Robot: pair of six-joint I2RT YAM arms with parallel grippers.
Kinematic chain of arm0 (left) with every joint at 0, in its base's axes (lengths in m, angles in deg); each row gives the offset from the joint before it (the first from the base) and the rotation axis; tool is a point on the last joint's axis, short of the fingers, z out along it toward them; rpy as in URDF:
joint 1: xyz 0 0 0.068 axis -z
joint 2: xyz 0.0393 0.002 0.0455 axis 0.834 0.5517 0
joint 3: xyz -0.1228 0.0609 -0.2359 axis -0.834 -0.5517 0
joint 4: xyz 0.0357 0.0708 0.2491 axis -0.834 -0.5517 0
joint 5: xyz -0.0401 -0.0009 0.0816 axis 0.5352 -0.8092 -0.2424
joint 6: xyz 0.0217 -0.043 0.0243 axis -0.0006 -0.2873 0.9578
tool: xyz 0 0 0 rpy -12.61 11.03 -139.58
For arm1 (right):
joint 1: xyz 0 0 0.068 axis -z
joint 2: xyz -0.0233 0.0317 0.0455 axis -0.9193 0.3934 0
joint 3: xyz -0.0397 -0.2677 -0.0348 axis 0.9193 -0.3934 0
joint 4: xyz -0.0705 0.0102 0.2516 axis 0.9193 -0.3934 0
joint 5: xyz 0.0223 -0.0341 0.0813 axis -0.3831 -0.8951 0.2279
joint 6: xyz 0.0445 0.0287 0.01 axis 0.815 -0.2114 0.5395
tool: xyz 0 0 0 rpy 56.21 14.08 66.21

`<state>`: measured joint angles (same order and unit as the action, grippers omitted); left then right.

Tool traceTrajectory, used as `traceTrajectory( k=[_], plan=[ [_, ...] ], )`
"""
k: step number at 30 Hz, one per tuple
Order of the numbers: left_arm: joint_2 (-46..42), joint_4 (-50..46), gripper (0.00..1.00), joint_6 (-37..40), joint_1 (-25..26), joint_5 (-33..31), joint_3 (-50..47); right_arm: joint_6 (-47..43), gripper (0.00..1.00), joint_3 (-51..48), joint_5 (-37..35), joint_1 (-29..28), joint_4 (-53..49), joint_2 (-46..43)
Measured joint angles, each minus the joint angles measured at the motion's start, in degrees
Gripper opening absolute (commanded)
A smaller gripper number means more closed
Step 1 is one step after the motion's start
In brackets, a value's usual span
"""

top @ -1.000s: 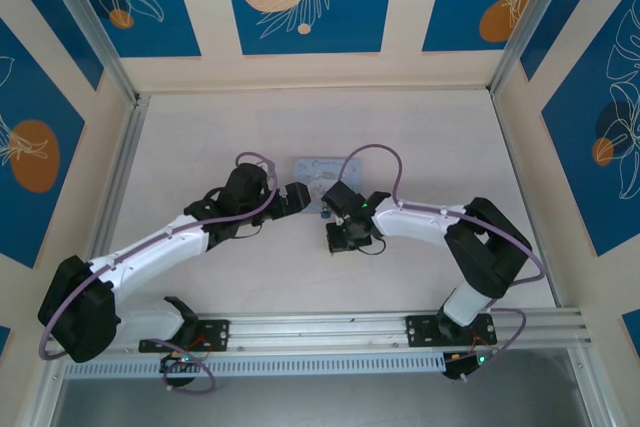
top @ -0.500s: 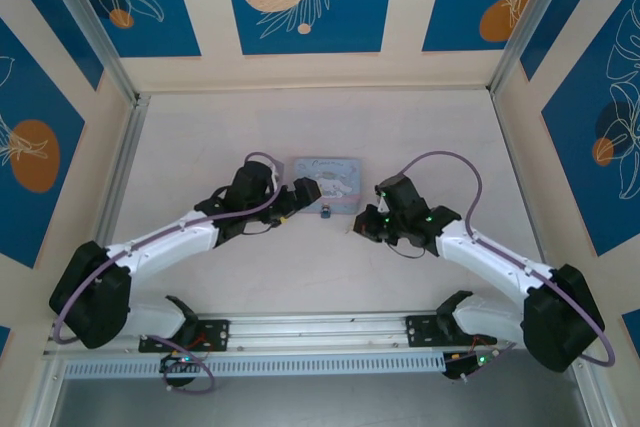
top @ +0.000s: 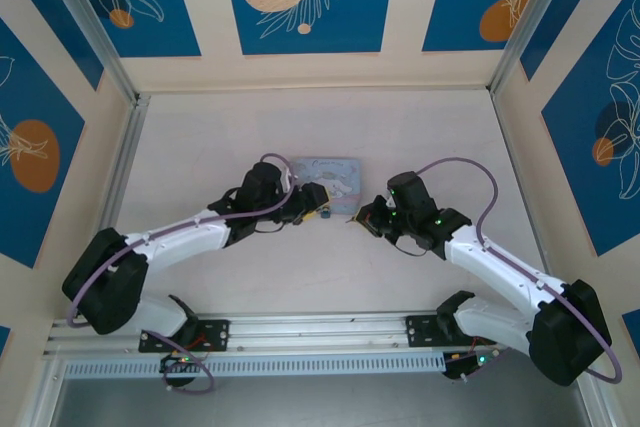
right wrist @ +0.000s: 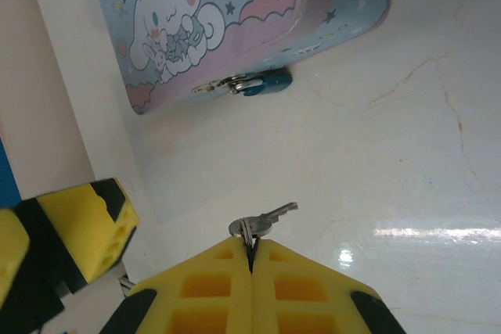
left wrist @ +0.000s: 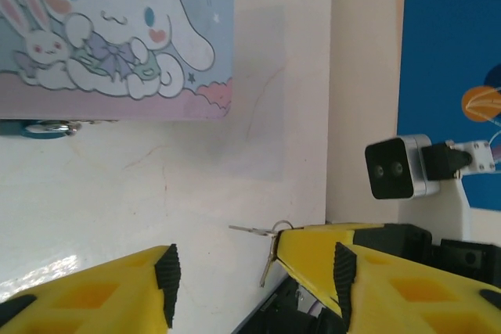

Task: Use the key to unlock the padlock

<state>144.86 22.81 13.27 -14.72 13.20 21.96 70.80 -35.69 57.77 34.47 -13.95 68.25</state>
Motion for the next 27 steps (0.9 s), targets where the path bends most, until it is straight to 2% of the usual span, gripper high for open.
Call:
traceTrajectory(
  k=[9,27],
  plan=[
    [5.2,5.0,0.51,0.0,3.0,0.9,0.0,5.9,0.0,0.0,-0.1,0.0,1.9,3.3],
    [8.8,8.7,0.3,-0.2,5.0,1.0,0.0,8.8,0.0,0.0,0.5,0.0,6.2,4.2]
  ],
)
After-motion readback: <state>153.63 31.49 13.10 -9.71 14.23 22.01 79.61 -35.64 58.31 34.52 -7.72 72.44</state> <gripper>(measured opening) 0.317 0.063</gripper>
